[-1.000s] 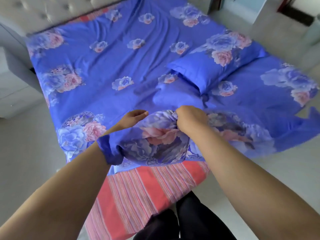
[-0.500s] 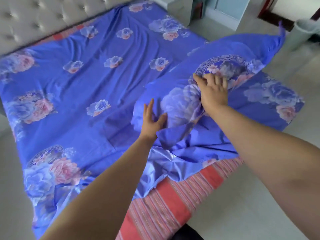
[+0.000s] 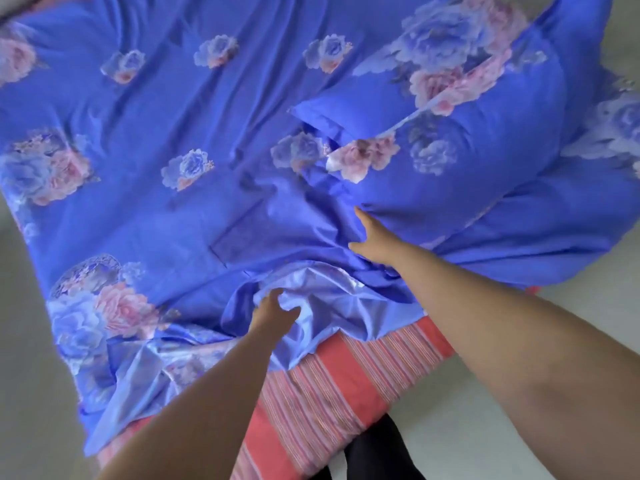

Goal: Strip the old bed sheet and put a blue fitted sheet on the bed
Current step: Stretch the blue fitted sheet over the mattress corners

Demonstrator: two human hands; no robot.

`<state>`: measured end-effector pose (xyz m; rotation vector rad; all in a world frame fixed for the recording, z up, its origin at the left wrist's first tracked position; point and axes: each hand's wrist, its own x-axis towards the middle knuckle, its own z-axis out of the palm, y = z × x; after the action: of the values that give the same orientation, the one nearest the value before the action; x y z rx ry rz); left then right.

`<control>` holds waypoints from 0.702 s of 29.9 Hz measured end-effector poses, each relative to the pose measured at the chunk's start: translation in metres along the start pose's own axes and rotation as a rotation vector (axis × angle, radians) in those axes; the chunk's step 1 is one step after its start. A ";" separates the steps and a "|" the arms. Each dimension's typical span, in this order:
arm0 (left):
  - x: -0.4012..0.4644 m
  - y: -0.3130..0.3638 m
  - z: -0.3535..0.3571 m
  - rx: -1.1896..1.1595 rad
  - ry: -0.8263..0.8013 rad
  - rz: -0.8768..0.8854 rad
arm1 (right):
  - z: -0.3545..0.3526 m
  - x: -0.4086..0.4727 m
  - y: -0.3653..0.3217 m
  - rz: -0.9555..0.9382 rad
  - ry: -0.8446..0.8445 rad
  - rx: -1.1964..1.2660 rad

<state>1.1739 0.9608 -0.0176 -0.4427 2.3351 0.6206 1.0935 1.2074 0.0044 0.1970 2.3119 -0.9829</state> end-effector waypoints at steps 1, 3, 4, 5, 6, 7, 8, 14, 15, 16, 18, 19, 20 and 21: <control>0.002 -0.018 0.005 0.069 -0.021 -0.039 | 0.019 -0.001 0.004 -0.007 -0.017 -0.015; 0.007 -0.049 0.016 0.188 -0.045 -0.064 | 0.059 -0.006 0.014 -0.031 -0.043 -0.065; 0.010 -0.064 0.022 0.222 -0.048 -0.071 | 0.080 -0.008 0.020 -0.048 -0.066 -0.094; 0.012 -0.077 0.029 0.247 -0.057 -0.086 | 0.103 -0.009 0.025 -0.066 -0.093 -0.128; 0.014 -0.088 0.035 0.276 -0.069 -0.099 | 0.126 -0.010 0.030 -0.074 -0.120 -0.170; 0.018 -0.100 0.041 0.318 -0.091 -0.114 | 0.147 -0.009 0.037 -0.068 -0.136 -0.231; 0.023 -0.111 0.048 0.380 -0.121 -0.120 | 0.166 -0.008 0.043 -0.061 -0.144 -0.327; 0.052 -0.175 0.081 0.744 -0.129 0.044 | 0.259 -0.013 0.068 0.066 -0.120 -0.671; 0.059 -0.183 0.082 0.768 -0.071 0.071 | 0.266 -0.013 0.070 0.067 -0.051 -0.701; 0.066 -0.198 0.086 0.756 0.026 0.140 | 0.282 -0.018 0.075 0.043 0.068 -0.698; 0.080 -0.204 0.080 0.624 0.247 0.296 | 0.287 -0.023 0.078 -0.063 0.254 -0.651; 0.083 -0.208 0.077 0.570 0.288 0.354 | 0.298 -0.029 0.084 -0.117 0.360 -0.604; 0.082 -0.212 0.073 0.515 0.255 0.361 | 0.309 -0.038 0.089 -0.150 0.405 -0.553; 0.077 -0.215 0.070 0.450 0.174 0.328 | 0.319 -0.048 0.093 -0.135 0.414 -0.503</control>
<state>1.2552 0.8092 -0.1834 0.0994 2.6394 0.1886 1.3178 1.0567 -0.1945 0.0371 2.9004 -0.4143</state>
